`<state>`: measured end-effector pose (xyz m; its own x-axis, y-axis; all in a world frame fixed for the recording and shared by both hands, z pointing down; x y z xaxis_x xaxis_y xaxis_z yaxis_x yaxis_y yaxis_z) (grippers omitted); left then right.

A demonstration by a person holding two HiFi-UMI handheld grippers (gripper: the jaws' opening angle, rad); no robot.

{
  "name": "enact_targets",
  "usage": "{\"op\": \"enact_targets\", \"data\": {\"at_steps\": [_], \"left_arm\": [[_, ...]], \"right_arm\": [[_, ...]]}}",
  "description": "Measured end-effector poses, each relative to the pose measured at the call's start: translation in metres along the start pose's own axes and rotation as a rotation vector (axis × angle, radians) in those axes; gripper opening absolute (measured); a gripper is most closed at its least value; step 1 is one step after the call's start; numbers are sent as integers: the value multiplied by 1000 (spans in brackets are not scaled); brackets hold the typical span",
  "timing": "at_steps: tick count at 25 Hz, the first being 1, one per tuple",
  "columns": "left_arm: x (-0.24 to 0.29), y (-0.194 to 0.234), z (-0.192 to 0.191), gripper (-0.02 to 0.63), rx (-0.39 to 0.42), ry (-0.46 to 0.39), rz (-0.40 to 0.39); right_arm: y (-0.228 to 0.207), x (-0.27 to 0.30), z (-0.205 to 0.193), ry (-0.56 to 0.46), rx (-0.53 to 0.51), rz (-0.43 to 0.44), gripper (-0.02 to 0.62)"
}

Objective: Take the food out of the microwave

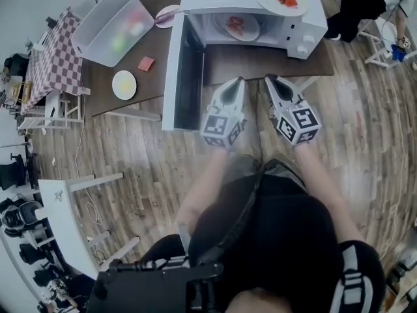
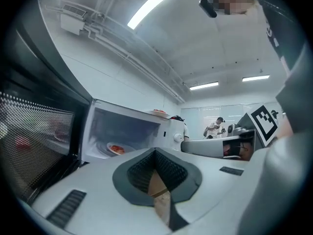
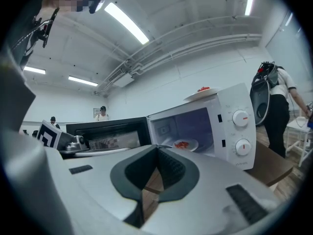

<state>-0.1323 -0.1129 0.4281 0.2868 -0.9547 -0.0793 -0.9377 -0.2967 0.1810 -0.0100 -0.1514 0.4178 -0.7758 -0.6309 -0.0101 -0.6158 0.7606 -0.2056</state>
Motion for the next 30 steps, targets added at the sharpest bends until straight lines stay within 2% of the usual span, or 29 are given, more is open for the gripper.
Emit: {"op": "enact_targets", "data": {"at_steps": [6, 11, 20, 30], "left_arm": [[14, 13, -9, 2, -19, 13, 8], [32, 26, -16, 0, -38, -13, 29], [69, 51, -22, 2, -37, -6, 85], [89, 70, -38, 2, -32, 8, 117]], "right_arm": [[-6, 9, -11, 18, -2, -21, 2], [-22, 27, -20, 31, -5, -15, 2], [-52, 69, -20, 73, -39, 24, 3], [-77, 98, -34, 106, -43, -2, 3]]}}
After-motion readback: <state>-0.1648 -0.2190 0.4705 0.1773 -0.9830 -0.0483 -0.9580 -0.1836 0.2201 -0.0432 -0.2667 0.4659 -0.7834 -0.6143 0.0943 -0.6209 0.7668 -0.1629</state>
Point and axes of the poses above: the fingertips, and each gripper's own axes: x forward along the fingers, y to its left, z out of its top, the point moved 5 cm from there along -x, backward along the fingers, and after that the axes turned 7 degrees about -y, right-handed, at the moved point
